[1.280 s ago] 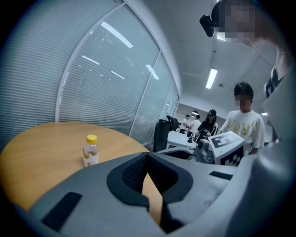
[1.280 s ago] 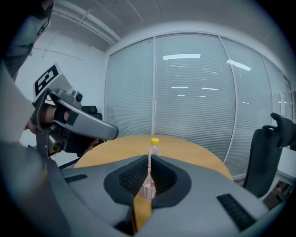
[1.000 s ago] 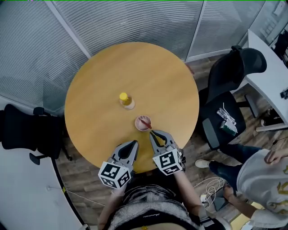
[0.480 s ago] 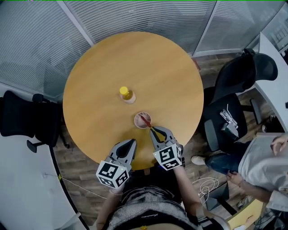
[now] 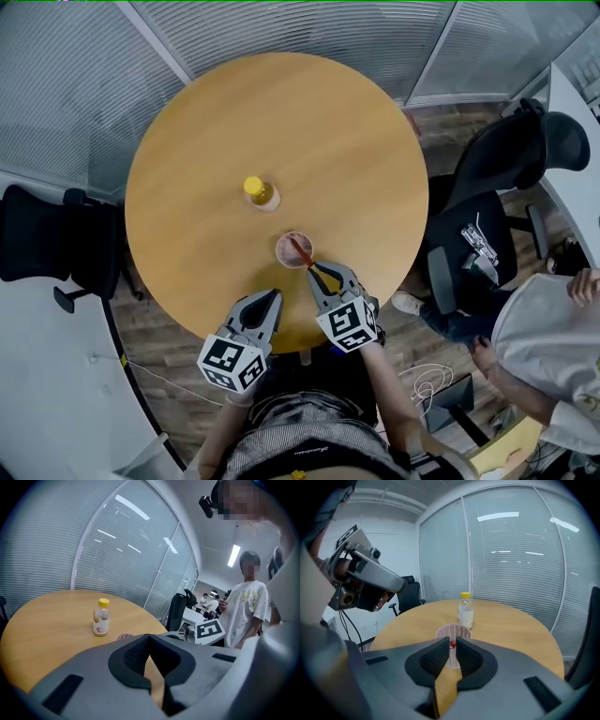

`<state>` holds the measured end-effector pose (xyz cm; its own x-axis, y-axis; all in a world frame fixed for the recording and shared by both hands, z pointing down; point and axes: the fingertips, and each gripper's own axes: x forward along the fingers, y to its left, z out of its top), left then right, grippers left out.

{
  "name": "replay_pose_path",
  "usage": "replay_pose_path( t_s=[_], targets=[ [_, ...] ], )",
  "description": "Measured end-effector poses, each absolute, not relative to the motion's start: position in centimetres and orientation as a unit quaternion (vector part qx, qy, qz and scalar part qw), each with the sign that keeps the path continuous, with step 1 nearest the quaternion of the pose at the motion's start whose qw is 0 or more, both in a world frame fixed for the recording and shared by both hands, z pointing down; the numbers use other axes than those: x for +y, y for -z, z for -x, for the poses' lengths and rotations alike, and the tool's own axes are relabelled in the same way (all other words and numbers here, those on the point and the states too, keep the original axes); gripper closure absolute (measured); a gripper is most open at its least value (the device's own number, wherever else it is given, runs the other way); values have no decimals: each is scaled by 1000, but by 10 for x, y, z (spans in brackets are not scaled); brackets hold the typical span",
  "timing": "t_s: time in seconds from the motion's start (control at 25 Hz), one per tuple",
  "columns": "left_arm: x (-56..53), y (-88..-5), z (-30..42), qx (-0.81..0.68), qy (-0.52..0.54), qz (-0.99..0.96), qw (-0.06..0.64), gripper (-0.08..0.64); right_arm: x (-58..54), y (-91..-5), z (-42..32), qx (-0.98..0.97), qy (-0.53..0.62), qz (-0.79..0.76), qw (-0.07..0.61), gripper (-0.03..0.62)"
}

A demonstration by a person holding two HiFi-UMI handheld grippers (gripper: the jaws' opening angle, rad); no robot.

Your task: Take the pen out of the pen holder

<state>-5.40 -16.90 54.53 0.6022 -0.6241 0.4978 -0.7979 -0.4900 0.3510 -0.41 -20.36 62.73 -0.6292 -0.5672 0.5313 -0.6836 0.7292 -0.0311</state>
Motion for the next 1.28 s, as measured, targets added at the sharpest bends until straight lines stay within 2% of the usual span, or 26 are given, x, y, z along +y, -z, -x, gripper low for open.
replay_pose_path(
  t_s=[0.08,0.2,0.36,0.96,1.08,1.28],
  targets=[
    [-170,-548,53,-418,-156,-849,284,555,-204,-630,6,-897,-115,-345,252,549],
    [-171,-549,53,-419,-157,-848,286,555,-203,-635,7,-897,-115,-340,259,495],
    [-172,-547,53,-422,-157,-847,283,555,-206,-642,7,-895,-110,-339,268,477],
    [-171,-547,62,-435,-158,-840,283,555,-217,-644,13,-894,-110,-346,263,480],
    [-171,-546,64,-437,-157,-839,283,555,-218,-644,14,-893,-110,-348,264,508],
    [-169,-548,65,-436,-157,-839,285,555,-219,-644,14,-891,-112,-350,265,517]
  ],
)
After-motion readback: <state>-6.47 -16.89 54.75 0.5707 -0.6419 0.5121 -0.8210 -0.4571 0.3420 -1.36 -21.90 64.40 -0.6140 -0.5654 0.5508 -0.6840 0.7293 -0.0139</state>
